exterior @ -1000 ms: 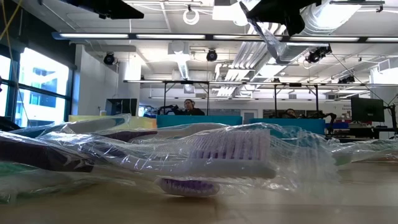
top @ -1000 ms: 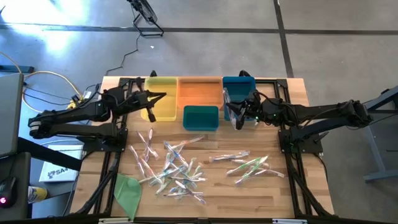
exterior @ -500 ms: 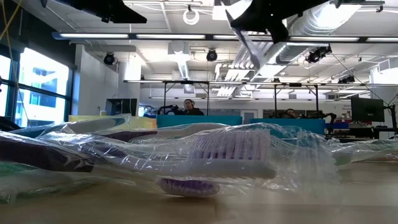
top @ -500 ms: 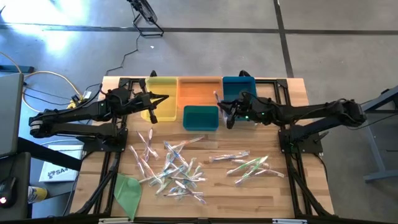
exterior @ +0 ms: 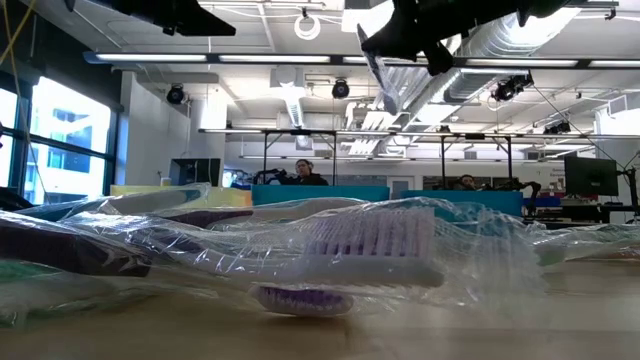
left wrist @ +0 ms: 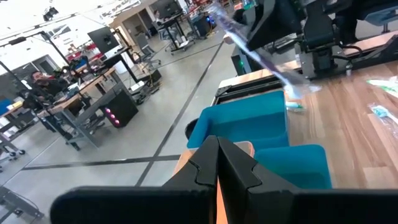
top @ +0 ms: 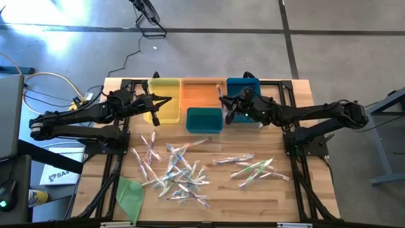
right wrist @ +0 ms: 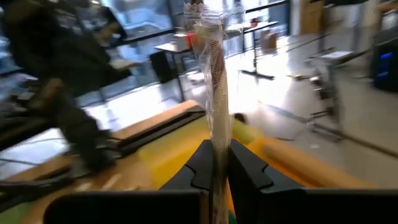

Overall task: Pick & Place Toothbrushes
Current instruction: Put the purple toothbrush into the blue bin

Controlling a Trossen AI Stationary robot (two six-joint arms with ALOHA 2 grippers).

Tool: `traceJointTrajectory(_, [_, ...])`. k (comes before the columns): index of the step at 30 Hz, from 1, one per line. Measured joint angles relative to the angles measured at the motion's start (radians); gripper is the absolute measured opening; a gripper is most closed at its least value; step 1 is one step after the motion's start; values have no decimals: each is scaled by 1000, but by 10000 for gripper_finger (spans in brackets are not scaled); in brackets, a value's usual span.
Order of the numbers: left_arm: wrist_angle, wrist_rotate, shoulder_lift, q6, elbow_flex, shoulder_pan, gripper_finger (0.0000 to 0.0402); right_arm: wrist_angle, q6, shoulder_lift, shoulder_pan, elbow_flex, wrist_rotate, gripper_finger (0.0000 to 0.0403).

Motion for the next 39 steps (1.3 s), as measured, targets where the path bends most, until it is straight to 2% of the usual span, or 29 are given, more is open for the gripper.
traceJointTrajectory(3, [0, 0, 0, 1, 0, 0, 0, -12, -28, 0, -24, 0, 73, 18])
traceJointTrajectory(6, [0, 0, 0, 3, 0, 0, 0, -77, -27, 0, -72, 0, 81, 18])
traceJointTrajectory(13, [-1, 0, 0, 3, 0, 0, 0, -306, 45, 0, -209, 0, 11, 18])
traceJointTrajectory(19, [-1, 1, 0, 3, 0, 0, 0, -362, 44, 1, -337, 0, -93, 18])
traceJointTrajectory(26, [-2, 0, 0, 3, 0, 0, 0, -424, 35, 33, -435, 0, -143, 18])
traceJointTrajectory(31, [-2, 0, 0, 3, 0, 0, 0, -467, 48, 71, -472, 0, -197, 18])
traceJointTrajectory(39, [-2, 0, 0, 7, 0, 0, 0, -493, 65, 137, -483, 0, -200, 18])
